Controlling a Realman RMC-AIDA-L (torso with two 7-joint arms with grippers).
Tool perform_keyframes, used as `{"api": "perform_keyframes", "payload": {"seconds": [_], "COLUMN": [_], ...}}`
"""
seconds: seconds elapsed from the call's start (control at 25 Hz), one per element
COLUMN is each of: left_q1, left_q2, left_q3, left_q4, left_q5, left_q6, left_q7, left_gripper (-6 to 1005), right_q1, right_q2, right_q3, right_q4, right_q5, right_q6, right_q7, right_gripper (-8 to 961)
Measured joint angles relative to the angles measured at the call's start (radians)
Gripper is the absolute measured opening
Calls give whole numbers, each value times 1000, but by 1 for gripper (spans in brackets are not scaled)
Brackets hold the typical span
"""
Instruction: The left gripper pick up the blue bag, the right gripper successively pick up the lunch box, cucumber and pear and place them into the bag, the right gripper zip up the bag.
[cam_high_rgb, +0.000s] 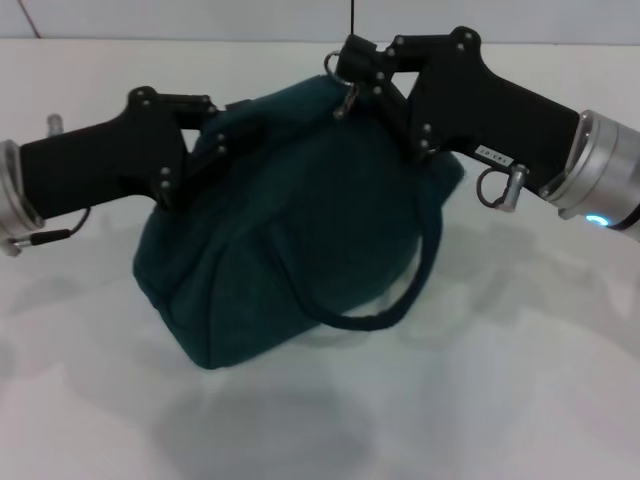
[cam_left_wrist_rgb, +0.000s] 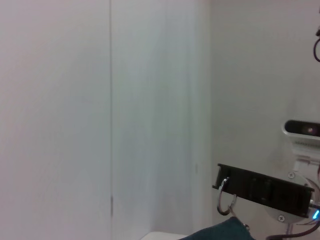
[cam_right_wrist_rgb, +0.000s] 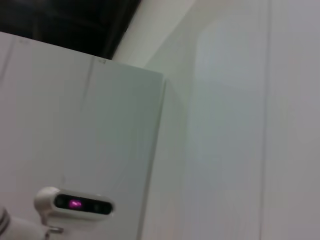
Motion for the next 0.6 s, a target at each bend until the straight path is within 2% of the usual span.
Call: {"api": "perform_keyframes", "payload": {"seconds": [0.16, 0.6], "left_q1": [9, -21], "left_q2": [10, 11], "left_q3": [0, 0], "left_q4": [-1, -2], "left_q5": [-3, 70], "left_q6": [-14, -64], "left_q7": [-18, -28], "left_gripper": [127, 121], "right_q1": [-5, -34], "right_q2": [0, 0], "right_q3": [0, 10], "right_q4": [39, 92], "right_q5": [36, 83], "right_q6": [10, 30], "right_q7": [1, 5], "right_gripper": [20, 20]}}
